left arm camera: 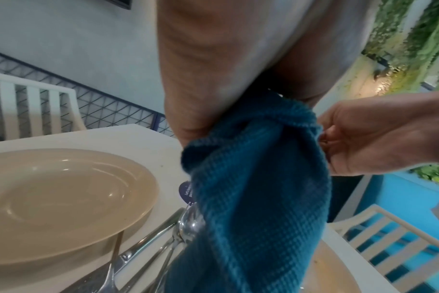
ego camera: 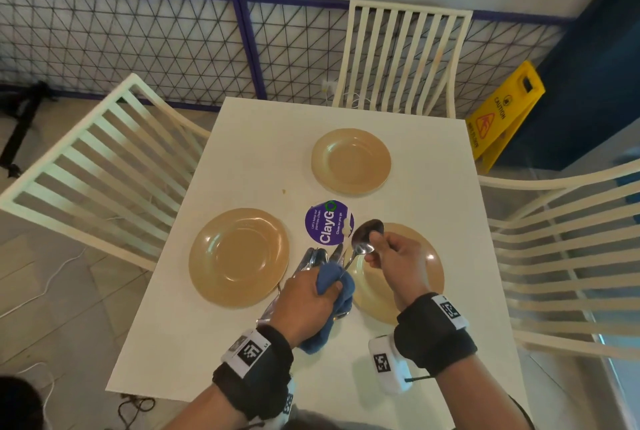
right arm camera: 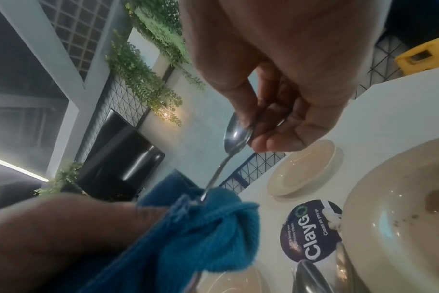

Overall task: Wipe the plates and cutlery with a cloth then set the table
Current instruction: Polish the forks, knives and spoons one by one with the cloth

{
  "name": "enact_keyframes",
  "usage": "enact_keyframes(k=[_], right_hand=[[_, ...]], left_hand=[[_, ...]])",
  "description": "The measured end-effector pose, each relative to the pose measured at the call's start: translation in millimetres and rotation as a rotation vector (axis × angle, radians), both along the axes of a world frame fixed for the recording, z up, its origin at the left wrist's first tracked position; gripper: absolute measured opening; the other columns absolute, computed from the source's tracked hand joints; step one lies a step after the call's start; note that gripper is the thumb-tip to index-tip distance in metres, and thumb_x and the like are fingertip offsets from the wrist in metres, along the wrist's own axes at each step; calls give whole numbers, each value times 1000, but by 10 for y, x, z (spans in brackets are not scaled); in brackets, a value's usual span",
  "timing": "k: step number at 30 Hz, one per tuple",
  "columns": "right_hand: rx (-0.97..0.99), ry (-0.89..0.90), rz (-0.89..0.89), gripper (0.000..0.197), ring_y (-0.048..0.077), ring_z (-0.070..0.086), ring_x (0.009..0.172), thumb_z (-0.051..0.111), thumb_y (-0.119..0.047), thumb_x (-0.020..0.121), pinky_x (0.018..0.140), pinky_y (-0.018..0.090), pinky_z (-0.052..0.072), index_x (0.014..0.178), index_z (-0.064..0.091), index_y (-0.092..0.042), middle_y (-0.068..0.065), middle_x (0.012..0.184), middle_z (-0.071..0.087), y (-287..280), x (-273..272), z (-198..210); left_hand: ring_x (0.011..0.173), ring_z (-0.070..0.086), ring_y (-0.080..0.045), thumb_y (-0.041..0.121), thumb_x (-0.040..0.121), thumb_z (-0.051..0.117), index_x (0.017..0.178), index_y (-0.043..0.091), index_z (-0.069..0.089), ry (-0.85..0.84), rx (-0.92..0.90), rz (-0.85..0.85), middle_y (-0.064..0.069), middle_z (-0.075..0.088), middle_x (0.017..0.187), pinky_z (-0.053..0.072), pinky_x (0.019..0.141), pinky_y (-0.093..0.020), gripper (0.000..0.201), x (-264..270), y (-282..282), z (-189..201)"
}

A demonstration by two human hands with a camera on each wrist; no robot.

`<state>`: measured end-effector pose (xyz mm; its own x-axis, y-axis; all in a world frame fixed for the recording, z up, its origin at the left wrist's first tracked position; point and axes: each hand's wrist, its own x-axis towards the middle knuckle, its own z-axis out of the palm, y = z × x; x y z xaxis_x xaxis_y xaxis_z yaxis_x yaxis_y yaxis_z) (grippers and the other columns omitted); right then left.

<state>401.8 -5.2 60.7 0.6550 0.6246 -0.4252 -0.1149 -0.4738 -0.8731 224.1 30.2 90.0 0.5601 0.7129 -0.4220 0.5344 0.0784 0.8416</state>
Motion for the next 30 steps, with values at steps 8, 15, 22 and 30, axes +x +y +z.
enact_keyframes(k=[8,15,22,30], right_hand=[[78,-21,-106,29,17,60,62,61,-23,98,70,36,53,77,74,-9,6,65,68,-13,239,180],[54,-32,-17,27,17,69,69,62,-30,97,80,45,60,80,77,-15,6,74,76,-159,268,99],[39,-50,-156,26,20,69,65,63,-38,92,80,48,60,76,77,-22,2,66,74,-133,400,-32],[-157,-44,-54,27,19,69,67,62,-28,98,73,34,58,76,73,-17,4,67,73,-89,15,-551]], left_hand=[[61,56,3,7,99,53,81,8,64,-95,61,-82,6,62,67,46,64,-14,22,62,-134,148],[70,61,0,17,102,55,94,6,67,-62,117,-123,-10,70,85,45,68,-10,18,132,-149,126],[81,65,-5,31,96,62,85,36,61,98,183,-242,8,70,87,50,74,-18,12,-101,-15,143],[91,68,-6,24,96,66,101,30,68,202,150,46,10,73,94,49,77,-21,8,-865,315,123]])
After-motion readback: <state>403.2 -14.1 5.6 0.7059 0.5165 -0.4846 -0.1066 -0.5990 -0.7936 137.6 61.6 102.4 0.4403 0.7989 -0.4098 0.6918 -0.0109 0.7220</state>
